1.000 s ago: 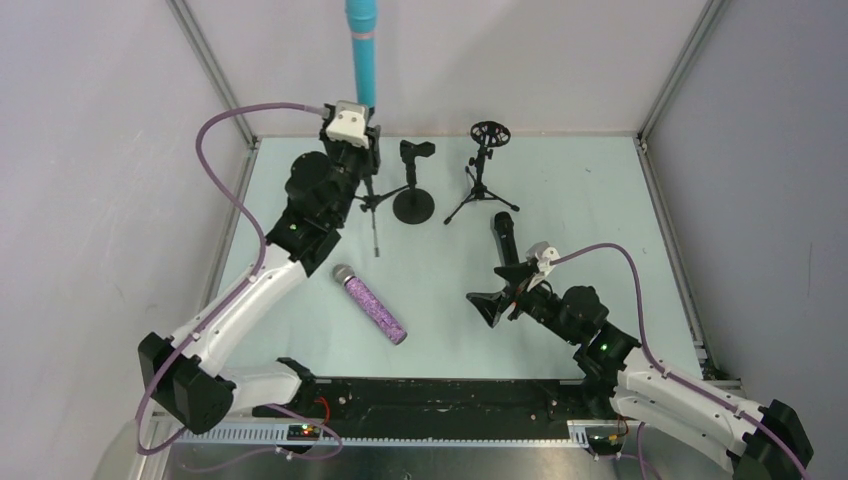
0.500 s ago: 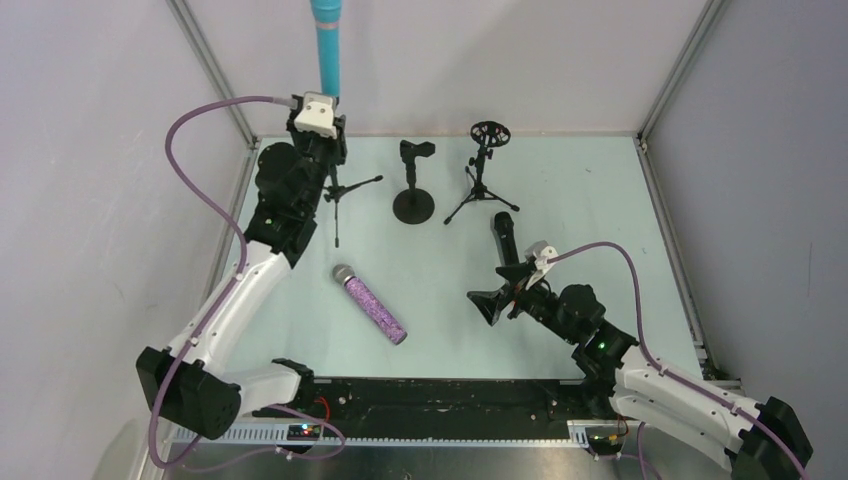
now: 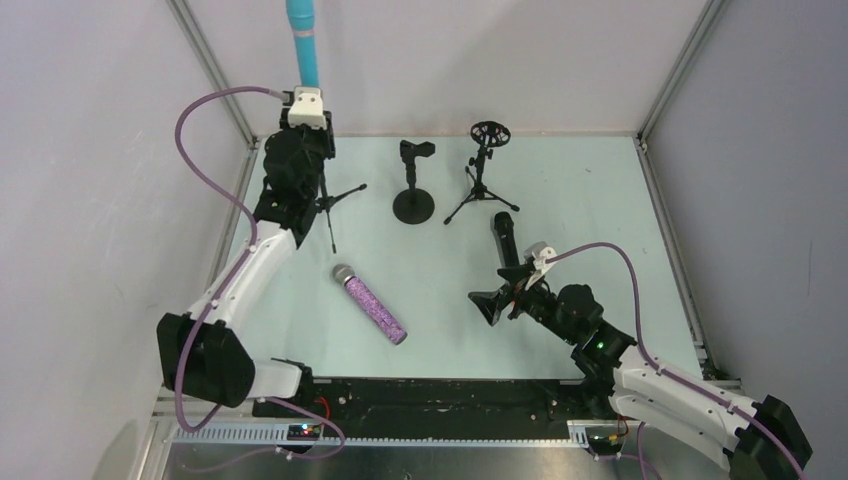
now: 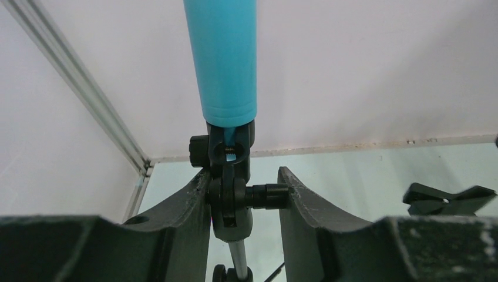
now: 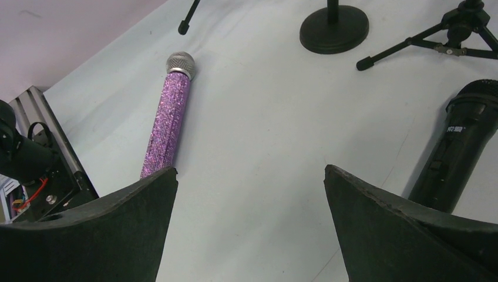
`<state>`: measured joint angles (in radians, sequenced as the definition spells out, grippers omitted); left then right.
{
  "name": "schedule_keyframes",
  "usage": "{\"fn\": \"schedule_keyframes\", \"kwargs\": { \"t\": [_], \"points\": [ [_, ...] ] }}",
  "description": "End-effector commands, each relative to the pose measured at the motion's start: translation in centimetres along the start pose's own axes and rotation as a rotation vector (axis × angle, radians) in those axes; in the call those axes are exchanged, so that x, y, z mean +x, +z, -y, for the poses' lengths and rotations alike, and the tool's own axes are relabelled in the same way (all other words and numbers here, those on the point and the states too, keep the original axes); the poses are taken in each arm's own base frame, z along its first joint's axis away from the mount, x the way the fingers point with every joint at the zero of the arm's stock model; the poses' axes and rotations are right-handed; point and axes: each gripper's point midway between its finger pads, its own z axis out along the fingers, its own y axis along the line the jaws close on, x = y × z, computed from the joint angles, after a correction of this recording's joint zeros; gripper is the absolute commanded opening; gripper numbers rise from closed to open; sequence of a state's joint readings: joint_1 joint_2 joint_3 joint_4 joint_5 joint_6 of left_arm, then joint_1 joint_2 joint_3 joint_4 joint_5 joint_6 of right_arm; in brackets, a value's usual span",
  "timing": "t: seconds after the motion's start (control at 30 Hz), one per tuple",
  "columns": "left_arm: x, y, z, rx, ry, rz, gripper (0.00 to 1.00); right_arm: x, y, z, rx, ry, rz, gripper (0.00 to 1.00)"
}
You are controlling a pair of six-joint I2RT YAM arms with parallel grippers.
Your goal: Attach the microphones to the stand
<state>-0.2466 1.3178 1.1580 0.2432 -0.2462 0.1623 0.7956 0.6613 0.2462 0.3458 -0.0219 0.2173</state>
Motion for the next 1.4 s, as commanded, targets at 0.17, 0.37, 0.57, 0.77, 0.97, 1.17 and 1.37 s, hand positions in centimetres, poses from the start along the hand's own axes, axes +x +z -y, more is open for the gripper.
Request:
{"fn": "schedule_keyframes", "kwargs": {
  "t": [0.17,0.37,0.57,0.77,0.97,1.17,1.37],
  "points": [
    [-4.1,2.3,-3.1,-0.129,-0.095,0.197,0.00,-0.3,0.2,0.7,0.027,0.012,0.030,0.99],
    [-1.1,3.9,-2.8,-0.141,-0.115,0.177,0.00,0.2,0.2,1.0,0.031,0.018,0.023,0.99],
    [2.1,4.9,-2.4,-0.142,-0.117,0.125,0.00,0.3,0.1,1.4,0.044,0.018,0.022,0.99],
    [4.4,5.2,-2.2,-0.153,-0.113,0.081,0.00,0.5,0.1,1.6,0.048,0.023,0.023,0.99],
    [5.3,5.0,-2.2,-0.162,-0.128,0.066,0.04,0.4,0.1,1.7,0.048,0.025,0.024,0.99],
    [5.1,4.8,-2.2,-0.163,-0.137,0.070,0.36,0.3,0.0,1.7,0.041,0.022,0.025,1.00],
    [4.6,4.3,-2.3,-0.159,-0.137,0.079,0.52,0.2,0.0,1.6,0.039,0.023,0.028,0.99]
  ]
}}
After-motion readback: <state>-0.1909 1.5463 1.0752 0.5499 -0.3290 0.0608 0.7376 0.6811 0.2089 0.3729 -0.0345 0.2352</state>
